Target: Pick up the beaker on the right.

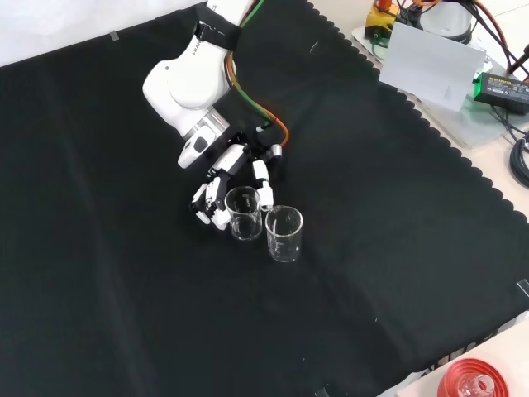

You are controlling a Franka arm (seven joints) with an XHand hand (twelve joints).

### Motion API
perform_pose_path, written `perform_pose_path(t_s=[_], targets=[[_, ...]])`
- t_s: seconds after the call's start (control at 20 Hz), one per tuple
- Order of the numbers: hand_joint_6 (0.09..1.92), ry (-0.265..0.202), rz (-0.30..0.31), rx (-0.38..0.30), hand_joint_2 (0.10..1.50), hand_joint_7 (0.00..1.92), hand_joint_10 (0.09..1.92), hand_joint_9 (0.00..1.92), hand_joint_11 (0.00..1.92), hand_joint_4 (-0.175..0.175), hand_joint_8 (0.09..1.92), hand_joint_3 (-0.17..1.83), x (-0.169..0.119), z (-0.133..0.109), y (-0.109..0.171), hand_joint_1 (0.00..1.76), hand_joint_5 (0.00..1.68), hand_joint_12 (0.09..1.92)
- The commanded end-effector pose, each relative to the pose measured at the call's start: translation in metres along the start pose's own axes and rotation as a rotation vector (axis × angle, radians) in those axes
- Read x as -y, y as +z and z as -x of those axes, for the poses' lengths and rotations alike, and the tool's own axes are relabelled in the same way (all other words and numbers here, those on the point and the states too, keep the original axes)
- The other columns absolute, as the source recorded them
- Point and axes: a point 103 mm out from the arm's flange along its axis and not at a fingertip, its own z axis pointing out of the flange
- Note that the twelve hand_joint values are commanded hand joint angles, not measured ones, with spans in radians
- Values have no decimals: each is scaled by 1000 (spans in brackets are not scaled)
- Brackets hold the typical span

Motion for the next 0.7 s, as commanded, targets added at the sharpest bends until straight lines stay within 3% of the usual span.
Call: perform_pose_path(t_s=[0.05,0.25,0.3,0.35,0.4,0.55,0.7], targets=[[1061,8,21,-4,919,535,677,592,46,-72,738,-175,-1,-1,0,1090,509,1352],[1151,12,51,-4,941,668,658,693,126,-52,734,-175,-2,-2,0,1122,717,1334],[1048,13,50,-3,1009,742,642,759,176,-17,731,-175,-3,-3,-1,1120,864,1325],[945,18,51,-2,1059,836,637,840,252,-13,747,-175,-4,-4,-2,1127,984,1312],[875,21,58,2,1087,933,645,927,356,-38,776,-175,-4,-5,-3,1141,1060,1282],[916,25,75,21,1101,1256,758,1136,798,-11,524,-175,-5,-8,-9,1247,1084,1072],[837,19,82,23,1083,1373,829,1213,1012,-16,401,-175,-6,-11,-16,1276,1116,942]])
